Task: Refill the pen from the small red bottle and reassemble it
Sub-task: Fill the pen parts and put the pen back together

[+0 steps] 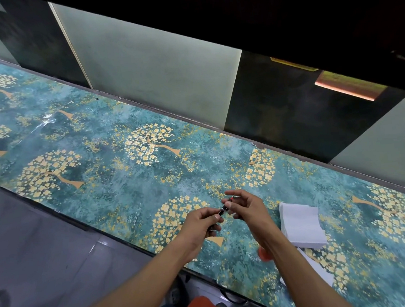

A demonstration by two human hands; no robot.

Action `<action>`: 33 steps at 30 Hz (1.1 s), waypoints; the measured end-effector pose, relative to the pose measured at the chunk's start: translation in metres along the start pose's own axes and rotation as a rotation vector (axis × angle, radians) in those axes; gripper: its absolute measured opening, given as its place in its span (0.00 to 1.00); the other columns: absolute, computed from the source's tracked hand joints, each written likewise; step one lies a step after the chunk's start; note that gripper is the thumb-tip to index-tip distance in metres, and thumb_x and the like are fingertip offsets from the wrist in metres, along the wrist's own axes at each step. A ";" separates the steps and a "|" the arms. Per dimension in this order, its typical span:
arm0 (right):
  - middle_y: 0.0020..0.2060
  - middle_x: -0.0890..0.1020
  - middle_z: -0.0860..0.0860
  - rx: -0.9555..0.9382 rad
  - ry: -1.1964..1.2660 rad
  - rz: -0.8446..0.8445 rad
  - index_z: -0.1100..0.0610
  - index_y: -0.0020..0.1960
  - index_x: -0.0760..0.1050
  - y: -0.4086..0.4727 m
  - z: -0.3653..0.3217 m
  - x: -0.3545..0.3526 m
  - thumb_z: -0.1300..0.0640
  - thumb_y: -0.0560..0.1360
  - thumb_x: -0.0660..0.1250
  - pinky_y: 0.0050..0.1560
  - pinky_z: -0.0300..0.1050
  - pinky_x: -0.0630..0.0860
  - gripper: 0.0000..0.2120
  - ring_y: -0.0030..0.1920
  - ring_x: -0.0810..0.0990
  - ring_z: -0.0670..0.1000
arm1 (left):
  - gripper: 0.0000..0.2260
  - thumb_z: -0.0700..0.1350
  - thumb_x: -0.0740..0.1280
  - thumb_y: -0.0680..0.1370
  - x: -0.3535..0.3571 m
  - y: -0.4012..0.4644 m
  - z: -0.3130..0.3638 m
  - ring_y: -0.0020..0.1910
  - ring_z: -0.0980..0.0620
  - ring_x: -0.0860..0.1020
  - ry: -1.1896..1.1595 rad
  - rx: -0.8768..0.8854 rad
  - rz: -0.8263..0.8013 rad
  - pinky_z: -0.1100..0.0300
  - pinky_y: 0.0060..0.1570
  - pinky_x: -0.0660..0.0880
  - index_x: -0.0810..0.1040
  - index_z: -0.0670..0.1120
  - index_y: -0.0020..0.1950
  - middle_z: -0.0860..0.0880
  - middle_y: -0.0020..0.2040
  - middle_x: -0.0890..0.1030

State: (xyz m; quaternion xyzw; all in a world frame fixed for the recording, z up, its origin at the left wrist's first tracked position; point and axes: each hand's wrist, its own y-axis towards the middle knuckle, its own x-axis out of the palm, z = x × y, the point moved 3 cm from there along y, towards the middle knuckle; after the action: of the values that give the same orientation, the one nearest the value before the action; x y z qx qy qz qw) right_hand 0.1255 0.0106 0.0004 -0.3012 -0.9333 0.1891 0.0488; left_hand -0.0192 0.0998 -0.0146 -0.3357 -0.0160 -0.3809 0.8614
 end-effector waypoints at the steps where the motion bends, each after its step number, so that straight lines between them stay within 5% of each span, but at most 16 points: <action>1: 0.48 0.88 0.53 -0.006 0.004 0.004 0.52 0.59 0.83 0.000 0.000 0.000 0.61 0.76 0.75 0.47 0.47 0.76 0.13 0.44 0.82 0.49 | 0.07 0.35 0.67 0.80 0.000 0.000 0.000 0.35 0.52 0.80 0.004 0.001 -0.001 0.60 0.38 0.75 0.82 0.43 0.52 0.45 0.42 0.84; 4: 0.39 0.83 0.55 -0.010 -0.038 0.050 0.53 0.54 0.84 0.000 -0.001 -0.001 0.61 0.75 0.76 0.44 0.45 0.75 0.09 0.41 0.79 0.49 | 0.07 0.35 0.67 0.79 0.001 -0.001 -0.003 0.36 0.51 0.81 0.036 -0.003 -0.003 0.60 0.39 0.75 0.83 0.44 0.52 0.46 0.43 0.85; 12: 0.36 0.79 0.56 0.004 -0.114 0.085 0.55 0.47 0.84 0.001 0.008 0.000 0.63 0.74 0.77 0.36 0.37 0.73 0.05 0.37 0.76 0.49 | 0.06 0.36 0.68 0.79 0.001 -0.004 -0.009 0.36 0.52 0.84 0.140 -0.008 0.012 0.60 0.38 0.74 0.82 0.46 0.50 0.48 0.41 0.87; 17: 0.33 0.80 0.53 0.031 -0.170 0.068 0.56 0.46 0.84 0.000 0.015 0.001 0.62 0.73 0.77 0.36 0.40 0.72 0.04 0.33 0.76 0.46 | 0.05 0.34 0.69 0.78 -0.002 -0.006 -0.009 0.39 0.49 0.86 0.291 0.027 0.007 0.64 0.37 0.77 0.83 0.39 0.52 0.42 0.44 0.87; 21: 0.32 0.81 0.48 0.038 -0.248 0.053 0.56 0.46 0.83 0.000 0.021 0.003 0.60 0.73 0.78 0.37 0.41 0.73 0.05 0.33 0.77 0.44 | 0.03 0.37 0.71 0.77 -0.006 -0.005 -0.014 0.41 0.49 0.87 0.422 0.056 0.016 0.57 0.41 0.81 0.83 0.41 0.49 0.43 0.44 0.88; 24: 0.35 0.83 0.49 0.046 -0.264 0.025 0.55 0.47 0.84 -0.002 0.019 0.008 0.58 0.74 0.77 0.38 0.41 0.74 0.04 0.36 0.80 0.46 | 0.03 0.39 0.73 0.75 -0.013 -0.002 -0.017 0.39 0.50 0.87 0.497 0.062 0.041 0.46 0.47 0.82 0.84 0.42 0.47 0.46 0.41 0.88; 28: 0.45 0.88 0.51 0.083 -0.184 0.060 0.54 0.51 0.83 0.010 0.011 0.003 0.50 0.80 0.71 0.44 0.44 0.78 0.07 0.40 0.84 0.48 | 0.03 0.40 0.75 0.73 -0.024 -0.002 -0.015 0.38 0.49 0.87 0.527 0.043 0.077 0.45 0.49 0.82 0.83 0.45 0.45 0.45 0.39 0.87; 33: 0.45 0.87 0.53 0.126 -0.301 0.290 0.54 0.48 0.81 0.049 0.012 -0.024 0.50 0.81 0.69 0.45 0.49 0.79 0.09 0.40 0.85 0.50 | 0.07 0.40 0.75 0.74 -0.039 -0.006 -0.013 0.40 0.49 0.87 0.502 0.000 0.116 0.62 0.41 0.78 0.81 0.42 0.51 0.43 0.40 0.87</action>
State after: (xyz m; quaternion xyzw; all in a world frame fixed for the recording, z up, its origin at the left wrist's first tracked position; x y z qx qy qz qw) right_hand 0.1688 0.0293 -0.0292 -0.3971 -0.8633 0.2950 -0.0999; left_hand -0.0533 0.1143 -0.0323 -0.2310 0.2175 -0.4021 0.8589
